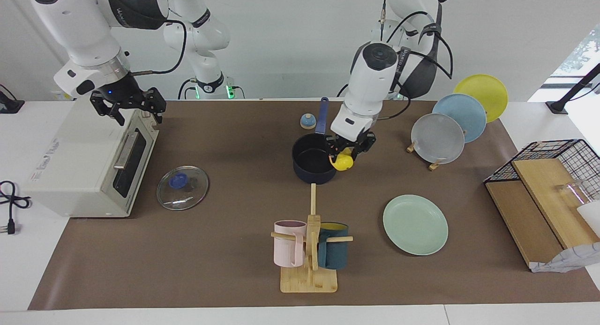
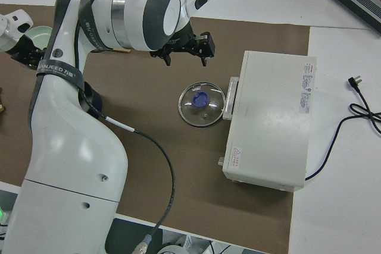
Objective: Transfer potato from pot to plate
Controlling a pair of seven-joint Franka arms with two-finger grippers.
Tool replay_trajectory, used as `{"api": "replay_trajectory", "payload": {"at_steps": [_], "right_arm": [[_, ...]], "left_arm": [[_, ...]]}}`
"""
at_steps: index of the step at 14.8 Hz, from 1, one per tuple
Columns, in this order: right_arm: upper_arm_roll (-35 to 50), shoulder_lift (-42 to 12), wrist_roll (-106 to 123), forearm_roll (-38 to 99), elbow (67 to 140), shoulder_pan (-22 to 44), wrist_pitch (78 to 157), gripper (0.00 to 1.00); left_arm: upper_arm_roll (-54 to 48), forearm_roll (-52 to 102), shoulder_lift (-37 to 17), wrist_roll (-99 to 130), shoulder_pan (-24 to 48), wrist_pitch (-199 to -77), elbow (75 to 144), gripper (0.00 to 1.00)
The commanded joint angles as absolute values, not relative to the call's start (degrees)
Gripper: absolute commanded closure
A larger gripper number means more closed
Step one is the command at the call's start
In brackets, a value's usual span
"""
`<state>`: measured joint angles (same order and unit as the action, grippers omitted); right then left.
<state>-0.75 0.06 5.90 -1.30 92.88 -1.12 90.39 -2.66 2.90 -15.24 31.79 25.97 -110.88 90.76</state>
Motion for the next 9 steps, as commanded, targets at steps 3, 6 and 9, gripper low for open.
{"api": "replay_trajectory", "payload": {"at_steps": [3, 6, 9], "right_arm": [[-0.26, 0.26, 5.01, -0.35, 92.37, -1.76, 89.74, 0.0], [-0.26, 0.26, 5.01, -0.35, 92.37, -1.76, 89.65, 0.0], [-0.18, 0.26, 5.01, -0.35, 92.37, -1.58, 89.74, 0.0]], "left_arm": [[-3.16, 4.74, -20.65, 15.25, 13.92, -108.54, 83.41, 1.0], [-2.9, 5.36, -24.94, 8.45, 10.81, -113.18, 83.41, 1.0], [-2.9, 3.79, -29.17, 2.83, 7.74, -121.36, 84.9, 1.0]]}}
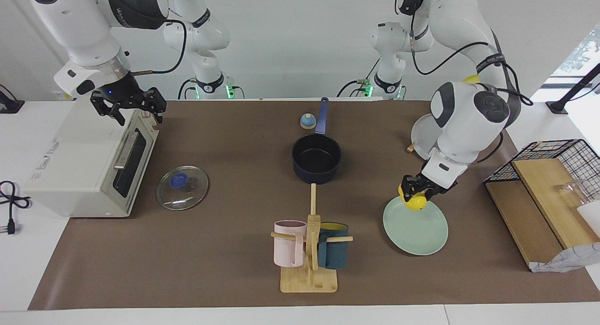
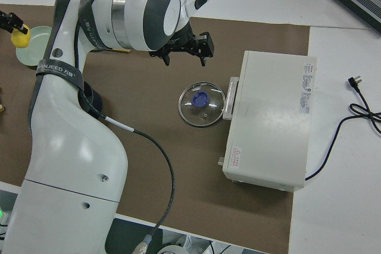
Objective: Transfer potato from pot to plate
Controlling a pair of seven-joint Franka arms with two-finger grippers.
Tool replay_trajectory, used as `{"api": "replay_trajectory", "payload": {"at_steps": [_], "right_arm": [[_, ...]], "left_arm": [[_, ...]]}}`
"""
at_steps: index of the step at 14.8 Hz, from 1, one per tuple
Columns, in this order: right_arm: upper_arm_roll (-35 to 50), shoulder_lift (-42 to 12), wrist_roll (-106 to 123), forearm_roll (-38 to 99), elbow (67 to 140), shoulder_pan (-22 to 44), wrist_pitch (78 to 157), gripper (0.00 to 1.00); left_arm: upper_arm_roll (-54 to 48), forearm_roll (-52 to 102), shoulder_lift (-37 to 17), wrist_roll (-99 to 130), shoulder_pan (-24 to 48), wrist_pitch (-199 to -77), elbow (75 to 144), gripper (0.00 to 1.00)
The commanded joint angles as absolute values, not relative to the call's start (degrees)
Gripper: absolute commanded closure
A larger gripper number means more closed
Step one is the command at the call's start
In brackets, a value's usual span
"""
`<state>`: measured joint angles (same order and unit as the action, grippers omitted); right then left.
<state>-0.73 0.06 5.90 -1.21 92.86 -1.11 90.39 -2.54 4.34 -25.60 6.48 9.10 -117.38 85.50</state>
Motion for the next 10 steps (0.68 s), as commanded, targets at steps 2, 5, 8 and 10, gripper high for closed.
{"api": "replay_trajectory", "payload": {"at_steps": [2, 5, 8, 10], "right_arm": [[-0.18, 0.26, 5.01, -0.26, 92.37, -1.58, 89.82, 0.0], [-0.18, 0.26, 5.01, -0.09, 92.37, -1.5, 89.56, 0.0], [-0.18, 0.26, 5.01, 0.0, 92.46, -1.58, 89.74, 0.0], [-0.18, 0.35, 5.01, 0.0, 92.55, -1.58, 89.74, 0.0]], "left_arm": [[-2.9, 2.12, -31.01, 2.03, 7.65, -122.17, 84.99, 1.0], [-2.9, 1.76, -31.12, 1.76, 7.73, -125.06, 88.31, 1.0], [-2.9, 1.76, -30.67, 1.23, 7.65, -126.48, 90.44, 0.84], [-2.9, 1.76, -30.59, 1.06, 7.73, -126.3, 90.09, 0.0]]}}
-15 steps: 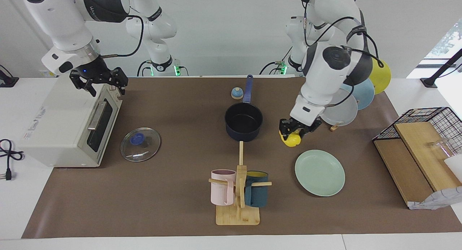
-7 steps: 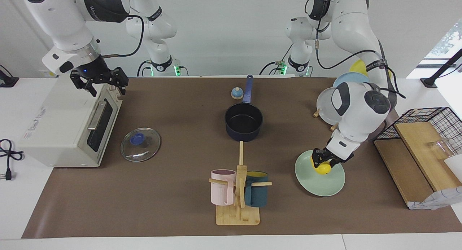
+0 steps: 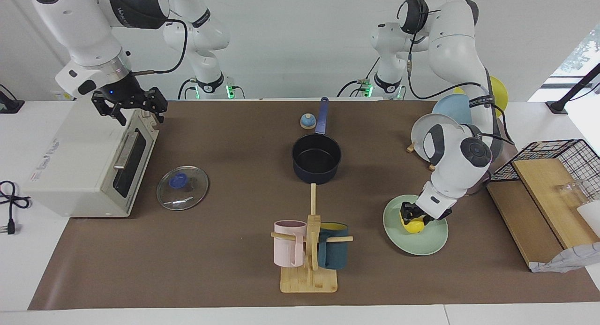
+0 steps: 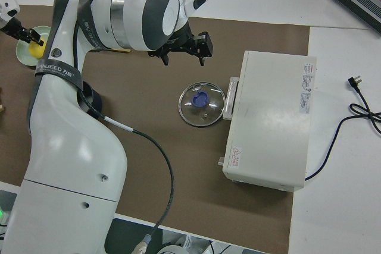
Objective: Transfer potato from pot to plate
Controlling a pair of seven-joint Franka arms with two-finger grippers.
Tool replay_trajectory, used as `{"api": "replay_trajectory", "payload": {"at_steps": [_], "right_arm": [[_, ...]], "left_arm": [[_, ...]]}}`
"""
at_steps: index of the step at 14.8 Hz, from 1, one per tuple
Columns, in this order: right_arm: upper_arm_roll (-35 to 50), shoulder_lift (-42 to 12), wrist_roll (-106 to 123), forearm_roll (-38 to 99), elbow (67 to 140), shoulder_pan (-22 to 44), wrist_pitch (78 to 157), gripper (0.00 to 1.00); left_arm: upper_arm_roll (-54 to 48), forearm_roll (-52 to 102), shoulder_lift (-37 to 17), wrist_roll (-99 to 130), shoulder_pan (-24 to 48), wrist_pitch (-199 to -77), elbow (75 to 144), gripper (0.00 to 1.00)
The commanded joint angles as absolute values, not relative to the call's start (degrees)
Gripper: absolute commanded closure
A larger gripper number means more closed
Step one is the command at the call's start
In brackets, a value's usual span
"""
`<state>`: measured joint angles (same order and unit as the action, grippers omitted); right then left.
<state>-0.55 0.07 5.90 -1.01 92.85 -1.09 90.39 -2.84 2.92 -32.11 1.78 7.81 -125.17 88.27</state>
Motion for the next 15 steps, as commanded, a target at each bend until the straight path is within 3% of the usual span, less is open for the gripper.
{"api": "replay_trajectory", "payload": {"at_steps": [1, 3, 7, 15], "right_arm": [[-0.18, 0.35, 5.01, 0.0, 92.55, -1.58, 89.74, 0.0], [-0.18, 0.35, 5.01, 0.0, 92.55, -1.58, 89.65, 0.0], [-0.18, 0.35, 5.01, 0.0, 92.55, -1.49, 89.65, 0.0], [0.0, 0.44, 5.01, 0.0, 92.55, -1.41, 89.47, 0.0]], "left_arm": [[-2.9, 1.76, -30.67, 1.14, 7.73, -126.3, 89.74, 0.0], [-2.9, 1.76, -30.06, 1.23, 7.73, -125.6, 88.69, 0.0], [-2.81, 1.93, -23.66, 1.93, 6.6, -120.17, 88.86, 0.0], [-0.53, 1.67, -4.25, 1.85, 5.19, -98.21, 88.86, 0.0]]}}
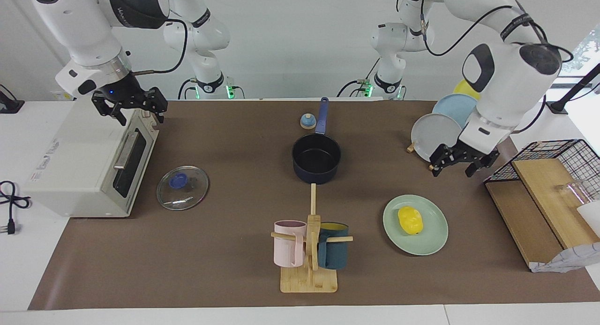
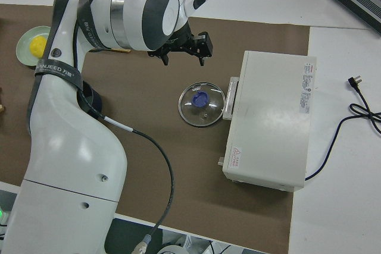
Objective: Transfer potato from pot to plate
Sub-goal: 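Release the potato onto the plate and withdraw the left gripper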
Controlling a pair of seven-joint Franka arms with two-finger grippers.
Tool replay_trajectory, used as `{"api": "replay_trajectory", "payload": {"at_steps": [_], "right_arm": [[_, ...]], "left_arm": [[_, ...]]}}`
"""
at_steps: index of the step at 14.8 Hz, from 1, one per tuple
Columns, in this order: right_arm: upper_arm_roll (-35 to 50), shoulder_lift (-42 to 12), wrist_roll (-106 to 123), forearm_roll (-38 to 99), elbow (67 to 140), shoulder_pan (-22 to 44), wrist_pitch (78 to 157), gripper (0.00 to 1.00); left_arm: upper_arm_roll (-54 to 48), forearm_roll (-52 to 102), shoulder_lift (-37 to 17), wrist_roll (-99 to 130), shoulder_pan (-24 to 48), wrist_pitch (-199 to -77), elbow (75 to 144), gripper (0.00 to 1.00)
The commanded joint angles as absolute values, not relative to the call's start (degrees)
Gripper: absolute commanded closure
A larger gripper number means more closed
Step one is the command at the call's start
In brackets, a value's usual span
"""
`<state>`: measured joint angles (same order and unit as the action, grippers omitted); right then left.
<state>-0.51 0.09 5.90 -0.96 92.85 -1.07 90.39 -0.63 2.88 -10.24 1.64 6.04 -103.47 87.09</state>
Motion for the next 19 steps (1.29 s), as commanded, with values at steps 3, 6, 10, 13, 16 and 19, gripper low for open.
{"api": "replay_trajectory", "payload": {"at_steps": [3, 6, 10, 13, 16, 19], "right_arm": [[0.26, 0.53, 5.01, 0.0, 92.46, -1.23, 89.47, 0.0], [0.26, 0.53, 4.92, 0.0, 92.46, -1.05, 89.65, 0.0], [0.26, 0.53, 4.92, 0.0, 92.46, -1.05, 89.74, 0.0], [0.26, 0.53, 4.92, 0.0, 92.46, -1.06, 89.82, 0.0], [0.26, 0.53, 4.92, 0.0, 92.46, -1.05, 89.82, 0.0], [0.26, 0.53, 4.92, 0.0, 92.46, -1.14, 89.91, 0.0]], "left_arm": [[-0.53, 1.67, 1.65, 1.67, 5.19, -88.98, 89.03, 0.0], [-0.61, 1.41, 5.53, 1.67, 5.36, -83.77, 91.22, 0.0], [-0.62, 1.49, 9.05, 1.93, 5.89, -86.82, 98.78, 0.0], [-0.62, 1.41, 7.04, 1.85, 6.15, -87.54, 97.83, 0.0], [-0.62, 1.41, 3.26, 1.93, 6.24, -81.85, 89.06, 0.0], [-0.88, 1.41, 3.77, 2.02, 6.42, -83.22, 90.43, 0.0]]}}
